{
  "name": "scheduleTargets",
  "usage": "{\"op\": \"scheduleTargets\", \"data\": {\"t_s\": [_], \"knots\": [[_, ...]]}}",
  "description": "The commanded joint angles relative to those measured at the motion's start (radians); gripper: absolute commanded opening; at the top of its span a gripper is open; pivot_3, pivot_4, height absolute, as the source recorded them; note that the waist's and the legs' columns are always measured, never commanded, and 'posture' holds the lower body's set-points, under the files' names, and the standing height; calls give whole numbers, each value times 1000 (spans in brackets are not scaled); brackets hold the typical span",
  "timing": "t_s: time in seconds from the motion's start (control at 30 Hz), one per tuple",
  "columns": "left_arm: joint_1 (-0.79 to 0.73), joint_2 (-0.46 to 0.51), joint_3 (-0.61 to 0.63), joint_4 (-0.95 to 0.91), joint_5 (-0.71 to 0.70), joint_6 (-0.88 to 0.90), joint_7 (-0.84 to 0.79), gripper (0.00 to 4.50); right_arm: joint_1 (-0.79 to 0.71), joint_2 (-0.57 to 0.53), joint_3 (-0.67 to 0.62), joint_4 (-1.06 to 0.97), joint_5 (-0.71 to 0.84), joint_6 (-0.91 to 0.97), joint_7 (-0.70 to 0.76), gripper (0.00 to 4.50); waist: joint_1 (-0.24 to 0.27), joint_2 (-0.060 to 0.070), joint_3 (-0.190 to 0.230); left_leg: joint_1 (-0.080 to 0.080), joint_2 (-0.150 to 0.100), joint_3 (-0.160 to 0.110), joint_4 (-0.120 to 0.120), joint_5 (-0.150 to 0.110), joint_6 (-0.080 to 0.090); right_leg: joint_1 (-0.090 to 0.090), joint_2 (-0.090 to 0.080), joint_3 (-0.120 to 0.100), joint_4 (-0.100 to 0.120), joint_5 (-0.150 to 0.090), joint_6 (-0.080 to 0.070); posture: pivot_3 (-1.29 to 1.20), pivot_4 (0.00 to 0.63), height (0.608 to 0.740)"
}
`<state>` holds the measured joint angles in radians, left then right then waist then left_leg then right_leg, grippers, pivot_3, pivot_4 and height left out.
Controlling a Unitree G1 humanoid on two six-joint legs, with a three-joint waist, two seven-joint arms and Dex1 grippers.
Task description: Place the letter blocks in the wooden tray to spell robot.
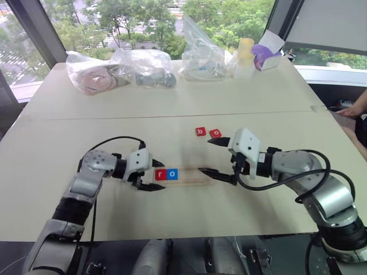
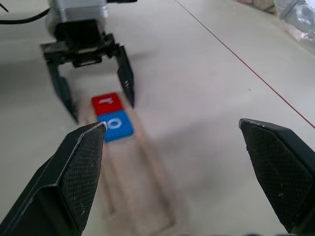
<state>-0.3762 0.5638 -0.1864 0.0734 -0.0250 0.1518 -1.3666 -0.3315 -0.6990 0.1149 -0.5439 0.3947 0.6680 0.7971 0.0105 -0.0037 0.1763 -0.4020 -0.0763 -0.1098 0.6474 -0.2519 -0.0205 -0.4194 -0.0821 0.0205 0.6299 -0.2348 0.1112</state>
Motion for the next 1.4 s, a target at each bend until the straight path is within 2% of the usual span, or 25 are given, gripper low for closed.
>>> {"op": "scheduleTargets", "data": {"t_s": [0.03, 0.47, 0.53, 0.57, 0.67, 0.8, 0.97, 1.1, 1.3, 1.4], "knots": [[48, 3, -82, -86, 6, 91, 19, 3121, -16, 6, -1, -14, -2, -25, 0, 4500, 0, 0, 0, 0, 0, 0, 0, 0, 0, 0, 0, 0, 0, 0, 0, 0, 150, 740], [75, 47, -121, -152, 21, 174, 131, 3121, -21, 17, 10, -3, -19, -39, 3, 4500, 2, 0, 0, 2, 0, 0, 0, 0, 0, 2, 0, 0, 0, 0, 0, 0, 150, 740], [87, 51, -119, -169, 8, 194, 139, 4155, -23, 20, 13, 2, -22, -42, 2, 4500, 1, 0, 0, 4, 0, 0, 0, 0, 0, 4, 0, 0, -1, 0, 0, 0, 150, 740], [93, 52, -116, -174, 2, 202, 144, 4470, -25, 23, 15, 5, -23, -43, 0, 4500, 1, 0, 0, 5, 0, 0, 0, 0, 0, 5, 0, 0, -1, -1, -1, 0, 150, 740], [108, 61, -107, -185, -10, 212, 160, 4470, -30, 34, 23, 20, -31, -44, -12, 4500, 0, 0, 0, 9, 1, 0, -2, 0, 0, 9, 0, 0, -3, -2, -3, 0, 150, 740], [129, 92, -25, -202, -67, 238, 184, 4470, -100, 122, 80, 156, -147, -20, -151, 4500, -9, 0, 0, 10, 2, 0, -2, 0, 0, 9, 0, 0, -2, -3, -3, 0, 150, 740], [151, 154, 58, -231, -135, 282, 200, 4470, -192, 252, 87, 291, -178, 54, -255, 4500, -29, 0, 1, 10, 3, 0, -4, 0, -1, 7, 1, 1, -1, -3, -5, 0, 150, 740], [226, 225, 184, -295, -245, 301, 175, 4470, -304, 373, 93, 477, -235, 122, -371, 4500, -47, -1, 1, 10, 4, 1, -8, 1, -3, 2, 2, 3, 1, -1, -4, 0, 150, 740], [293, 240, 291, -364, -372, 346, 189, 4470, -425, 499, 85, 684, -271, 117, -453, 4500, -33, -1, 1, 9, 3, 1, -16, 3, -6, -3, 2, 4, 0, -1, -5, 0, 150, 740], [298, 231, 294, -380, -373, 348, 237, 4470, -470, 538, 88, 760, -296, 124, -485, 4500, -31, -1, 1, 8, 3, 2, -17, 4, -6, -5, 2, 4, 1, -1, -5, 0, 150, 740]]}}
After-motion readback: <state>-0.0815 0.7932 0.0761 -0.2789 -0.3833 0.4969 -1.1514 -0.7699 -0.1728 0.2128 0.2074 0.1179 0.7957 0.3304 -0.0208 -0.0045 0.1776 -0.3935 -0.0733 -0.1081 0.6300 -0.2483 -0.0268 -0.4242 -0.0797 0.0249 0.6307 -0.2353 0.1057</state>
